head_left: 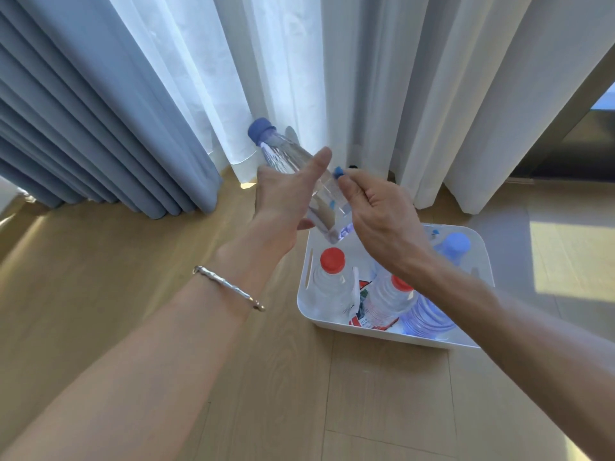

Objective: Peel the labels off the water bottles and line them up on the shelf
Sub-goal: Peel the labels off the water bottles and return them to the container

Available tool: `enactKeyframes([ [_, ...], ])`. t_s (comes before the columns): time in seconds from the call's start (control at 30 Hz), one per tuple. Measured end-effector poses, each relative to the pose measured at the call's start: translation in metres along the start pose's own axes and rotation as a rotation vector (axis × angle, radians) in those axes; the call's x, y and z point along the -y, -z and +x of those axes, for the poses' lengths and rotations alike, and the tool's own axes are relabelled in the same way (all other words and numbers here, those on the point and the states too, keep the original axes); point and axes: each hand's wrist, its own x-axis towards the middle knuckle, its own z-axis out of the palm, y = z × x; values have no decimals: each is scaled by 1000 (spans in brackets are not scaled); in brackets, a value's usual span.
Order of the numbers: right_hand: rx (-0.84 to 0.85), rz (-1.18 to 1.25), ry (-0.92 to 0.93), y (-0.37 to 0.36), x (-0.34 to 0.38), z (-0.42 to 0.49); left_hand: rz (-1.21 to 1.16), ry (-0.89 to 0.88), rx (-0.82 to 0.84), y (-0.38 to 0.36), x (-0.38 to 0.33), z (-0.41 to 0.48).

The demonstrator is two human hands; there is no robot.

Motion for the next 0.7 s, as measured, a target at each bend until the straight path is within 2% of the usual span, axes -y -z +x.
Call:
enactKeyframes([
  [0.07, -24, 87, -65, 2, 1, 8, -61, -27, 10, 4, -1, 3],
  [0.2, -13, 489, -278, 9, -2, 21, -174, -42, 57, 12, 0, 11],
  [0.4, 11, 866, -555, 22, -10, 36, -343, -102, 172, 11, 6, 16],
  [0.6, 8, 1046, -717, 21, -23, 51, -506, -132, 260, 6, 6, 17],
  [0.7, -113, 1040, -774, 25, -36, 61, -526, -155, 290, 10, 6, 21],
])
